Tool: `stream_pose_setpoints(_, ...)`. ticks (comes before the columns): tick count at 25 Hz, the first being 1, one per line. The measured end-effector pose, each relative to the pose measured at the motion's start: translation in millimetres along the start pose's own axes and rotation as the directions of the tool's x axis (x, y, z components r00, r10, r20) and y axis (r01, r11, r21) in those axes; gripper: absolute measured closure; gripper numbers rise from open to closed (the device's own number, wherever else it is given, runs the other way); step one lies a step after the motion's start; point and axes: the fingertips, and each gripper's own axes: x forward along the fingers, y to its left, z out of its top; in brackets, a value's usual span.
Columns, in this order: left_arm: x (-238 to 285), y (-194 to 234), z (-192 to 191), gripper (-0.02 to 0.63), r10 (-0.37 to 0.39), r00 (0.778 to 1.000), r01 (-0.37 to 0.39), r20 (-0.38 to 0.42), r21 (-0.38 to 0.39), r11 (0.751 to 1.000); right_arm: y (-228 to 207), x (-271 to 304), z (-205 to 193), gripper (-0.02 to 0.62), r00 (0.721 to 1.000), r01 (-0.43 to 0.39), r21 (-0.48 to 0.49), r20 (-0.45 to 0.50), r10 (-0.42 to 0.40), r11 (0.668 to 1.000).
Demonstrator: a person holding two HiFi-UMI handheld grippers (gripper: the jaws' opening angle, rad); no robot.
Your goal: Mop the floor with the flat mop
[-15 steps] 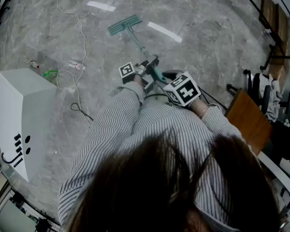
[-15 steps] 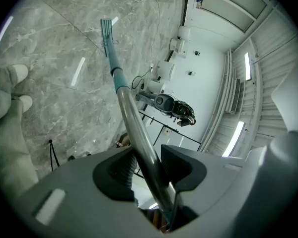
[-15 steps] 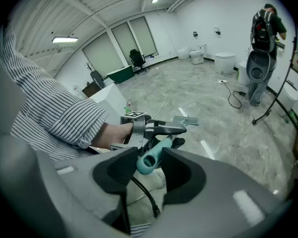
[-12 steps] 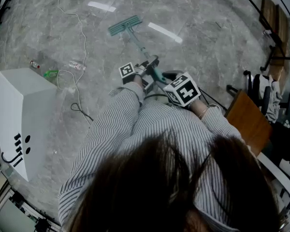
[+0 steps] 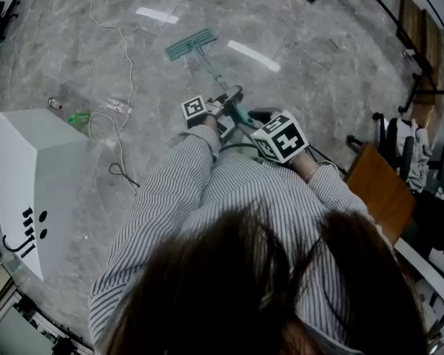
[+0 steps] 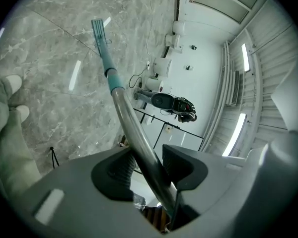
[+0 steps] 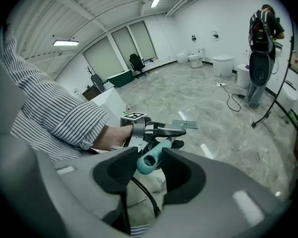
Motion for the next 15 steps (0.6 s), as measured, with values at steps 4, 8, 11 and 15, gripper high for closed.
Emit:
stream_pose_setpoints(4, 12.1, -6.9, 6.7, 0.414, 0.020, 0.999, -0.018, -0.038, 0.052, 0.998, -11.7, -1.7, 11.8, 0.445, 0.999, -0.010, -0.021, 0.034, 0.011, 1.000)
stream_pose_setpoints(8, 28.0, -0.1, 22.9, 0.407, 0.037, 0.999, -0.038, 0.012, 0.117, 0.992, -31.1, -4.0, 17.9, 0.446, 0.999, -0.011, -0.028, 0.044, 0.013, 1.000)
stream_pose_setpoints(11, 37.5, -3.0, 38.6, 0.405, 0.033, 0.999, -0.037, 0.038, 0.123, 0.992, -42.9, -4.6, 32.3, 0.446, 0.996, -0.023, -0.004, 0.086, 0.023, 1.000)
stream_pose_setpoints(15, 47.3, -42.2, 63.9, 0.405, -0.032, 0.995, 0.023, 0.094, 0.101, 0.995, -54.6, 9.3, 69.6, 0.446, 0.993, -0.036, -0.023, 0.108, 0.038, 0.999)
